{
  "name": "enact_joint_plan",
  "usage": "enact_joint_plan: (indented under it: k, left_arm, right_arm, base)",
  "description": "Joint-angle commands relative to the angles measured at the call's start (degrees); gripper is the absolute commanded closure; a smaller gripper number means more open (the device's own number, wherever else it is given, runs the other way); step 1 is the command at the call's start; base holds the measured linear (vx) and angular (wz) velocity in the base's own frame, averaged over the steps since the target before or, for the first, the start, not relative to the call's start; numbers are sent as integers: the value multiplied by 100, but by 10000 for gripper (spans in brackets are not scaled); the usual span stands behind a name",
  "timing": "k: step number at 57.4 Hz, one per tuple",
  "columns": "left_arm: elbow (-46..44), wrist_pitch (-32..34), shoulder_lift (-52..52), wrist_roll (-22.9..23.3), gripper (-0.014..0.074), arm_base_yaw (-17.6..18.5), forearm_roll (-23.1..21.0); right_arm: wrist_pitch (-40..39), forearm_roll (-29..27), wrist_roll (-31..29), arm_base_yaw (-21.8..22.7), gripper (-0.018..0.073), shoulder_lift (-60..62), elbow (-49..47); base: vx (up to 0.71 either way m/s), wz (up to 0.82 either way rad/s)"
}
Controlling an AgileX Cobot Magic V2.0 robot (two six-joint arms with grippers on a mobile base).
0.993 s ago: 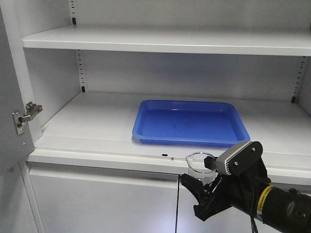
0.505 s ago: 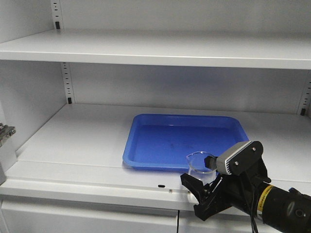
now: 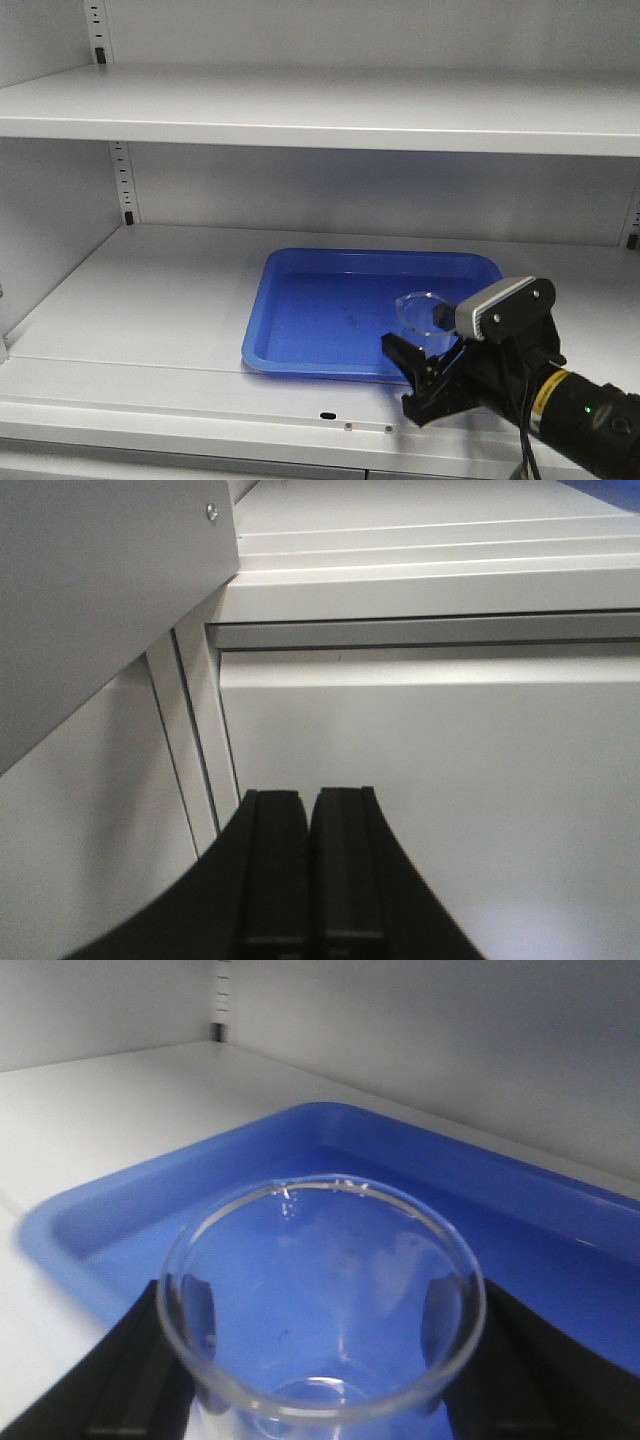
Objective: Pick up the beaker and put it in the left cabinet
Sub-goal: 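Extend the right gripper over the blue tray and lower the beaker, then open the right gripper and withdraw it from the beaker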
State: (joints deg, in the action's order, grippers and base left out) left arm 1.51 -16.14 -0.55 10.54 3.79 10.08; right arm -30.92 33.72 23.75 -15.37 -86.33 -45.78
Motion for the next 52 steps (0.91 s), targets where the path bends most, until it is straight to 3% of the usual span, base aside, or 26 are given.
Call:
enact_joint_plan:
  k: [1,17,34,44,52]
  left_arm:
    - [-54,475,-109,20,593,42,-11]
    - [-54,475,-109,20,593,42,-11]
    - [-54,475,-109,20,593,42,-11]
    - [-54,475,-109,20,593,42,-11]
    - [-54,475,-109,20,593,42,-11]
  right_arm:
    - [-44,-455,-186,2,561,73,-441]
    - [200,-455,-26,2,554,-679,-1391]
    - [326,-461,-33,2,507,-1231,-1639]
    - [324,-552,-28,2,410,-1366,-1639]
    - [296,-817,-33,2,267,-1364,-1639]
  base:
    - [4,-3]
    - [1,-3]
    - [0,0]
    - [0,0]
    - [0,0]
